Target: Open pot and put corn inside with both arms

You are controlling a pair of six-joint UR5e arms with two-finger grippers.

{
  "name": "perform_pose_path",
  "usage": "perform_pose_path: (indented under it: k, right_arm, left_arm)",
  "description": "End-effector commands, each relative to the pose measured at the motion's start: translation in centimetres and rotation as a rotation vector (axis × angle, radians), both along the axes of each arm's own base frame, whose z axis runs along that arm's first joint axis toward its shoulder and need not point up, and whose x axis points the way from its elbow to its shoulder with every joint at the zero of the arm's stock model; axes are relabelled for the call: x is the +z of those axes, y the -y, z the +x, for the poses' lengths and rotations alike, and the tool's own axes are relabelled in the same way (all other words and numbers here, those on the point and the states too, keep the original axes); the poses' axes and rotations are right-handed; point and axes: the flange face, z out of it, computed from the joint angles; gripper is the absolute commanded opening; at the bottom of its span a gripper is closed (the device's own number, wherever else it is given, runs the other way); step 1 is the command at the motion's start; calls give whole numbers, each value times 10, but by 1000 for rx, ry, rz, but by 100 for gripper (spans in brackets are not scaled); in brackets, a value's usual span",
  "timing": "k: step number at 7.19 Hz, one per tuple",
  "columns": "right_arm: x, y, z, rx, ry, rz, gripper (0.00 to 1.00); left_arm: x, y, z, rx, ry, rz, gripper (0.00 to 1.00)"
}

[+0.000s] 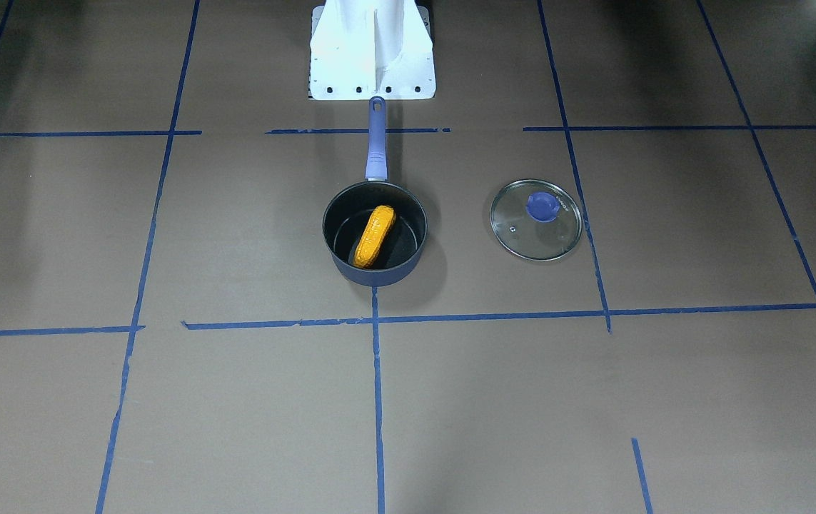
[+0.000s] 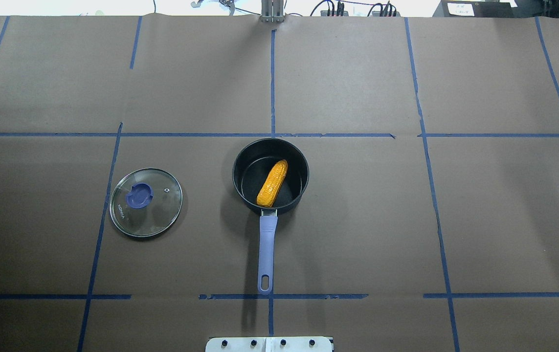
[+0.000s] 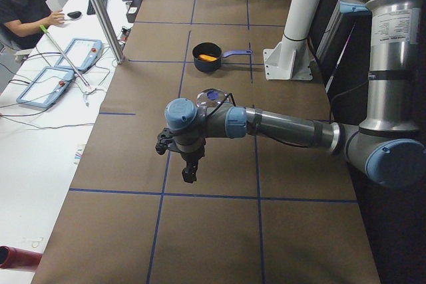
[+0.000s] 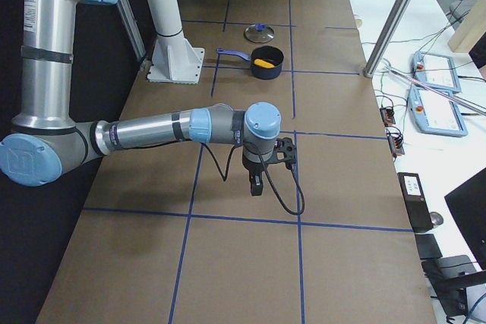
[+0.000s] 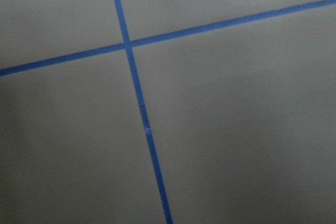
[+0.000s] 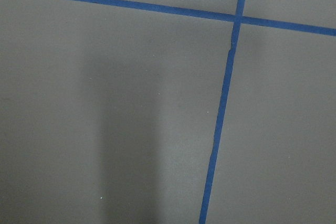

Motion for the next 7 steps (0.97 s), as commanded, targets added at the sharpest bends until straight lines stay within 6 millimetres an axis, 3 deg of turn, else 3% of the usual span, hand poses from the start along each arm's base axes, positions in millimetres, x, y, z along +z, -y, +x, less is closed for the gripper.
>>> perform_pose_path:
  k: [1,2,3,6,7]
  right_arm:
    - [8,-4,1,-1,2,-16,100]
    - [6,2,3,-1,-28,-5,100]
    - [11,0,9,-1,-107,4,100]
    - [12,-1,8,-8,-104,32,100]
    - [11,0,8,-7,-104,32,100]
  left_arm:
    - [1,5,-3,-18,0,-12,100]
    - [-5,18,-3,-18,4,5,100]
    - [-2,9,-17,-42,3,8,100]
    - [4,10,-18,-58,5,-14,100]
    - [21,10,-17,-57,0,-42,100]
